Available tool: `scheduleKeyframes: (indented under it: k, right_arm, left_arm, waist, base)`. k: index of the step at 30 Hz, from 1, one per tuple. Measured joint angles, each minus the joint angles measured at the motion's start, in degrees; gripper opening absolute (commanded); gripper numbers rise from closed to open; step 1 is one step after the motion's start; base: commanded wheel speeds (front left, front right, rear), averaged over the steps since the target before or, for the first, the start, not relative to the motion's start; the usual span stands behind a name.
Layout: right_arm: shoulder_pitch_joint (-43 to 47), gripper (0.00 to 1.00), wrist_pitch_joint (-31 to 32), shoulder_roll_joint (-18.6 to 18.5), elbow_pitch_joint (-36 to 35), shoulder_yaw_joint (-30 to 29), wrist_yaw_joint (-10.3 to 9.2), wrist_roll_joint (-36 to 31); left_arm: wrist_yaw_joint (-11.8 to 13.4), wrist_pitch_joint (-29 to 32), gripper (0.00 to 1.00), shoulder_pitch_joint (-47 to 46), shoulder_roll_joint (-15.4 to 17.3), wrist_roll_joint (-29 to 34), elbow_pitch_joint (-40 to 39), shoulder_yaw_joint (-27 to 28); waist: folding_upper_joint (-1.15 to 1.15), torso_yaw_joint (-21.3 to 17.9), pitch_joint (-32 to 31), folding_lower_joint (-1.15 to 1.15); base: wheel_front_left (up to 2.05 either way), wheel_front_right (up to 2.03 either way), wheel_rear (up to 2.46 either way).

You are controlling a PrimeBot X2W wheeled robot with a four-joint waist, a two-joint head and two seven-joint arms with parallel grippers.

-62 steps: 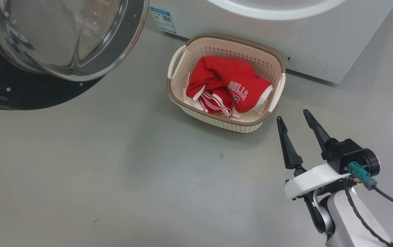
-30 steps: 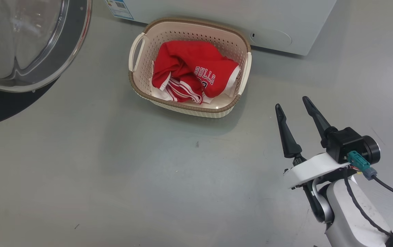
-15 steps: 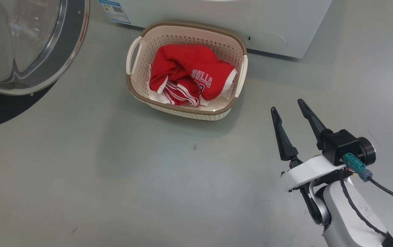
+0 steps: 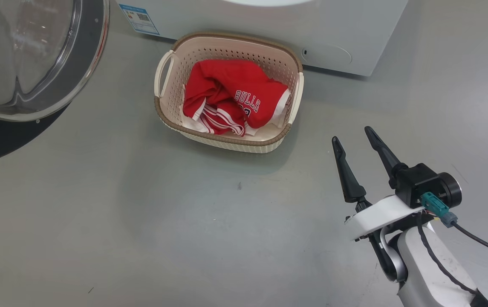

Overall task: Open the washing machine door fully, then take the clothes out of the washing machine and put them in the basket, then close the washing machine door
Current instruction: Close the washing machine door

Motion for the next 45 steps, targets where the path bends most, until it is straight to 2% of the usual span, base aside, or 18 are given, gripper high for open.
scheduleKeyframes:
  k: [28, 38, 45]
  right_arm:
    - [-0.2, 1.0, -0.2, 0.2, 0.5, 0.0, 0.0, 0.0]
    - [-0.5, 1.0, -0.7, 0.3, 1.0, -0.1, -0.01, 0.1]
    - [-0.5, 1.0, -0.7, 0.4, 1.9, -0.2, 0.0, 0.2]
  left_arm:
    - [0.4, 11.3, 0.0, -3.0, 3.0, -0.1, 5.0, -3.7]
    - [-2.2, 16.6, 0.0, -2.9, 3.4, -0.1, 6.2, -6.7]
    - [-4.6, 19.6, 0.0, -2.5, 2.4, -0.1, 7.3, -8.0]
  waist:
    - [0.0, -0.6, 0.2, 0.0]
    - [0.0, -0.4, -0.2, 0.0]
    - [0.0, 0.0, -1.4, 0.0]
  base:
    - [0.0, 0.0, 0.0]
    - [0.0, 0.0, 0.0]
    - [0.0, 0.0, 0.0]
